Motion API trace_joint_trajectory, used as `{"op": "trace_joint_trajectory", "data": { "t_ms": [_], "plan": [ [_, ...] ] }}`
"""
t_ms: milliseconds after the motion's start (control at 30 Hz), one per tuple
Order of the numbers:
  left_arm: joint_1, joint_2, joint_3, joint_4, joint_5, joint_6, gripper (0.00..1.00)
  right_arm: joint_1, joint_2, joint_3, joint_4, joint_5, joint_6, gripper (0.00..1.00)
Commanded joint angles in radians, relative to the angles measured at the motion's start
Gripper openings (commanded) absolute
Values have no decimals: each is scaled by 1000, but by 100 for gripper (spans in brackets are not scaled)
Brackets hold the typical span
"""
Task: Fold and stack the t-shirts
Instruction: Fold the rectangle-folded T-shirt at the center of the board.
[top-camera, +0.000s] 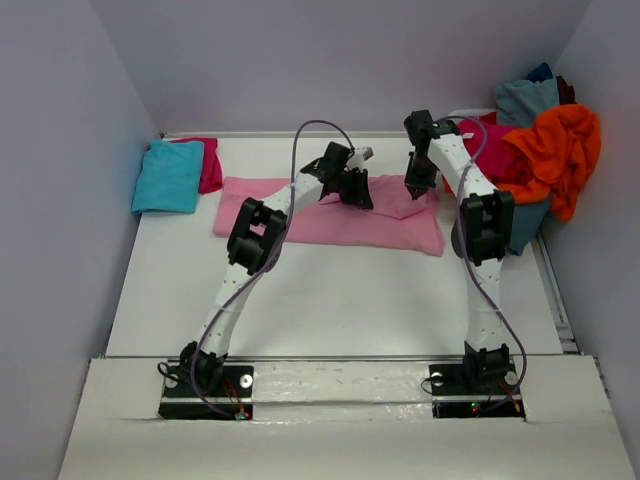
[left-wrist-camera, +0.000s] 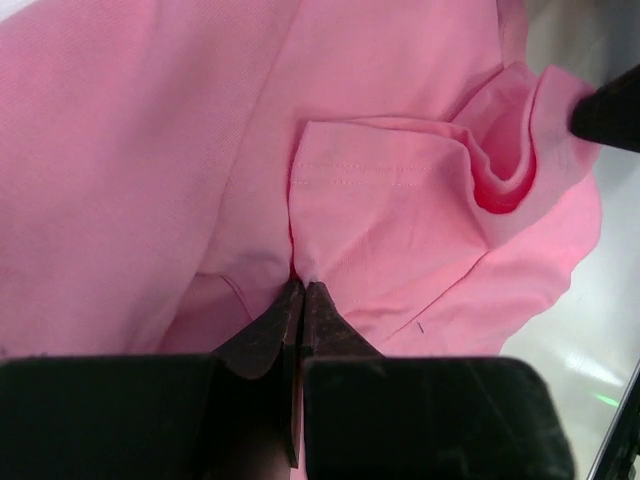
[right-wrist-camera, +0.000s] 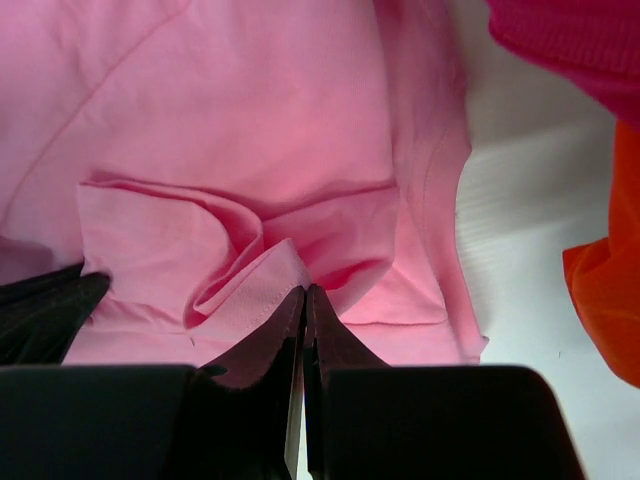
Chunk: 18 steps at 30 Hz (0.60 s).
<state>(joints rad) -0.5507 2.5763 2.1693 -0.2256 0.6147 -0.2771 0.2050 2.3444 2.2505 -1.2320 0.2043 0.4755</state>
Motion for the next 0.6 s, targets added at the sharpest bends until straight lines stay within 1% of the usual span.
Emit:
{"op": "trace_joint_trajectory", "data": {
  "t_ms": [0, 367, 567],
  "plan": [
    [-6, -105, -34, 26, -43, 21, 6, 5, 38, 86, -53, 26, 5, 7],
    [-6, -148, -57, 60, -59, 18, 6, 5, 35, 58, -52, 43, 14, 7],
    [-6, -173, -72, 89, -33, 27, 6, 5, 7, 5, -24, 34, 18, 7]
  ]
}}
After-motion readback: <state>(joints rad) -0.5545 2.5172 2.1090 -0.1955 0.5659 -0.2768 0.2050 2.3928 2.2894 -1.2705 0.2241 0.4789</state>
